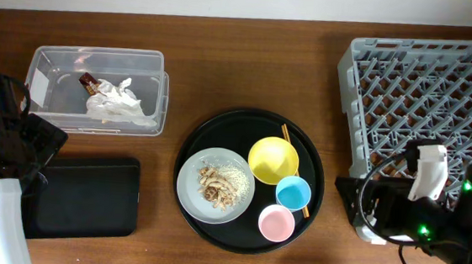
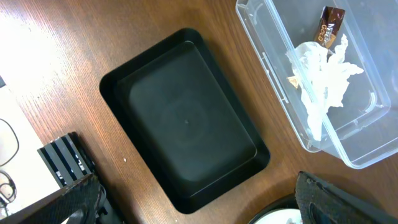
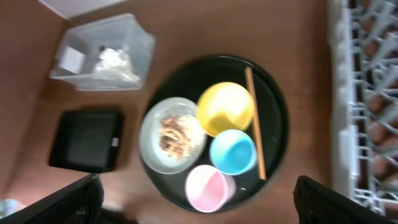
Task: Sort waste into correct bins and load items into the dishwasher rack
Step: 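Raise the right arm from rest and swing it toward the tray, then lower the right gripper onto the blue cup and grasp it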
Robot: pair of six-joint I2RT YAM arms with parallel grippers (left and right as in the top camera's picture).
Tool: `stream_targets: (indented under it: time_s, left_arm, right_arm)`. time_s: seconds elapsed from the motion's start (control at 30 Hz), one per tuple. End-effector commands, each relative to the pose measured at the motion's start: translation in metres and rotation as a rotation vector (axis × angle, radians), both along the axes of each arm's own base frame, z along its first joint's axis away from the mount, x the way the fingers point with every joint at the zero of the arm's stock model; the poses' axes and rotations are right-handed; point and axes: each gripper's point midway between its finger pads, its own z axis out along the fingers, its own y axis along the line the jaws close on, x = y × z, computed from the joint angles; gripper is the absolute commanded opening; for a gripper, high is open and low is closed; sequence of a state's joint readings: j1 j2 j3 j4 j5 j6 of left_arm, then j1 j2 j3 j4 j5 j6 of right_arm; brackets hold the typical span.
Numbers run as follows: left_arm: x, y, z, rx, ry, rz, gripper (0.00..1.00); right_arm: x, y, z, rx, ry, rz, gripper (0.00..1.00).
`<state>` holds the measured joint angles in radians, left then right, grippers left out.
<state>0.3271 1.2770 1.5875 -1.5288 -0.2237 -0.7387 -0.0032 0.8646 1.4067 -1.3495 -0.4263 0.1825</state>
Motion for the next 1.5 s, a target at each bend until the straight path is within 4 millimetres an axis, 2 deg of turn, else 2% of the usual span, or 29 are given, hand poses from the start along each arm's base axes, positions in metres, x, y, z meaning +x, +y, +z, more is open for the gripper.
stream_targets:
  time_s: [0.0,0.17,0.27,0.33,0.4,0.53,0.63,0.7,0.87,1.0,1.1,1.2,1.3,1.47]
  left_arm:
    - [-0.003,0.0,0.002,0.001,-0.012,0.013,0.99]
    - [-0.003,0.0,0.002,0.001,-0.013,0.013,0.99]
    - [-0.003,0.0,0.002,0.001,-0.012,0.013,1.0]
    - [-0.003,0.0,0.002,0.001,-0.012,0.013,0.99]
    - [-0.003,0.0,0.002,0.001,-0.012,0.013,0.99]
    - [-0.003,0.0,0.002,0.001,-0.012,0.013,0.99]
    - [-0.003,0.0,0.002,0.001,-0.012,0.013,0.99]
    - [-0.003,0.0,0.002,0.001,-0.012,0.013,0.99]
    - [-0.003,0.0,0.002,0.001,-0.013,0.013,0.99]
    - [-0.003,0.0,0.002,0.001,-0.013,0.013,0.99]
    - [-0.003,0.0,0.002,0.001,-0.012,0.013,0.99]
    - [-0.003,0.0,0.002,0.001,-0.012,0.013,0.99]
    - [-0.003,0.0,0.002,0.001,-0.012,0.013,0.99]
    - [-0.003,0.0,0.002,0.001,-0.012,0.013,0.99]
  right_arm:
    - [0.001,-0.011,0.002,-0.065,-0.014,-0.032,0.98]
    - [0.016,-0.012,-0.009,-0.092,0.034,-0.011,0.99]
    - [0.031,0.005,-0.03,-0.096,0.151,0.086,0.98]
    - [0.033,0.033,-0.047,-0.116,0.25,0.207,0.98]
    - [0.035,0.051,-0.055,-0.155,0.288,0.264,0.98]
    - [0.047,0.059,-0.07,-0.391,0.298,0.13,0.98]
    - [0.043,0.064,-0.072,-0.468,0.279,0.01,0.98]
    - [0.038,0.071,-0.071,-0.489,0.253,-0.001,0.98]
    - [0.022,0.116,-0.069,-0.412,0.224,0.153,0.98]
    - [0.021,0.123,-0.068,-0.393,0.223,0.17,0.98]
    - [0.012,0.135,-0.07,-0.335,0.265,0.223,0.98]
    - [0.014,0.136,-0.075,-0.329,0.289,0.18,0.98]
    - [0.022,0.131,-0.096,-0.359,0.348,0.057,0.99]
    - [0.035,0.132,-0.14,-0.496,0.432,0.008,0.99]
